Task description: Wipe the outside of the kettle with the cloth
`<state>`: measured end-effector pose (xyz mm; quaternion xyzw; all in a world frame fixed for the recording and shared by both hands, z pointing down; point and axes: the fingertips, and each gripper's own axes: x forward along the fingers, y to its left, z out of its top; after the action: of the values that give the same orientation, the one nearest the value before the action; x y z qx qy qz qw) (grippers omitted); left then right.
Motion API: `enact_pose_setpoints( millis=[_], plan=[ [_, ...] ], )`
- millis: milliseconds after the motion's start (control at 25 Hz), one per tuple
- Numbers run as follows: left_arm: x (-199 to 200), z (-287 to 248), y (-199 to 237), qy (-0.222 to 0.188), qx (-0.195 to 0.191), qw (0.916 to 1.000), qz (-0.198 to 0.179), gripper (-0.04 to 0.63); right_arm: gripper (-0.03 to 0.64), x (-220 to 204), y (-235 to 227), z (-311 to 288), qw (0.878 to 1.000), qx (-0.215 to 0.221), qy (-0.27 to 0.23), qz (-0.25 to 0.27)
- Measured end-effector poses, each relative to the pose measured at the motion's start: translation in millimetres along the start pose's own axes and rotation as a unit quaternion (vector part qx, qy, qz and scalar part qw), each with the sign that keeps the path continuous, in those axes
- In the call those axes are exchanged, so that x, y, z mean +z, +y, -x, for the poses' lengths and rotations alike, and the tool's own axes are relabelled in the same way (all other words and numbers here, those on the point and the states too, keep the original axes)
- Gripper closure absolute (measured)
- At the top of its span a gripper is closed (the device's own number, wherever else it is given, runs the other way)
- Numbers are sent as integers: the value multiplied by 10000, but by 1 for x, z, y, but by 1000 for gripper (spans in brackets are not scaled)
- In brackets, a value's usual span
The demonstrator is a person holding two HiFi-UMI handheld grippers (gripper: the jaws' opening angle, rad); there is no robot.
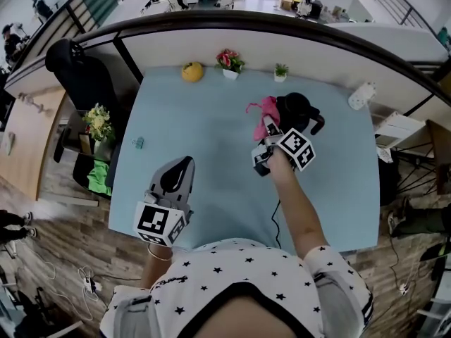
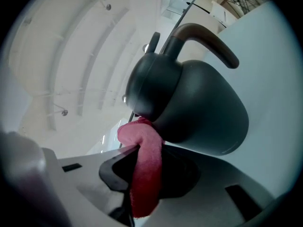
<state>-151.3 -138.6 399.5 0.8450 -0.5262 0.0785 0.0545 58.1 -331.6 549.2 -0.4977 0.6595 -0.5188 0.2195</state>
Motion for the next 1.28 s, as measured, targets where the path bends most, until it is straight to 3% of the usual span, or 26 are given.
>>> enact_pose_setpoints(
  millis=[720,1280],
  plan=[
    [8,-4,-38,-19,-199,9997,-128,566,522,26,1,52,9984,402,-69,-395],
    [7,-20,-77,18,-138,9998,-123,566,518,68,-21,81,9988,487,4,-108]
  ],
)
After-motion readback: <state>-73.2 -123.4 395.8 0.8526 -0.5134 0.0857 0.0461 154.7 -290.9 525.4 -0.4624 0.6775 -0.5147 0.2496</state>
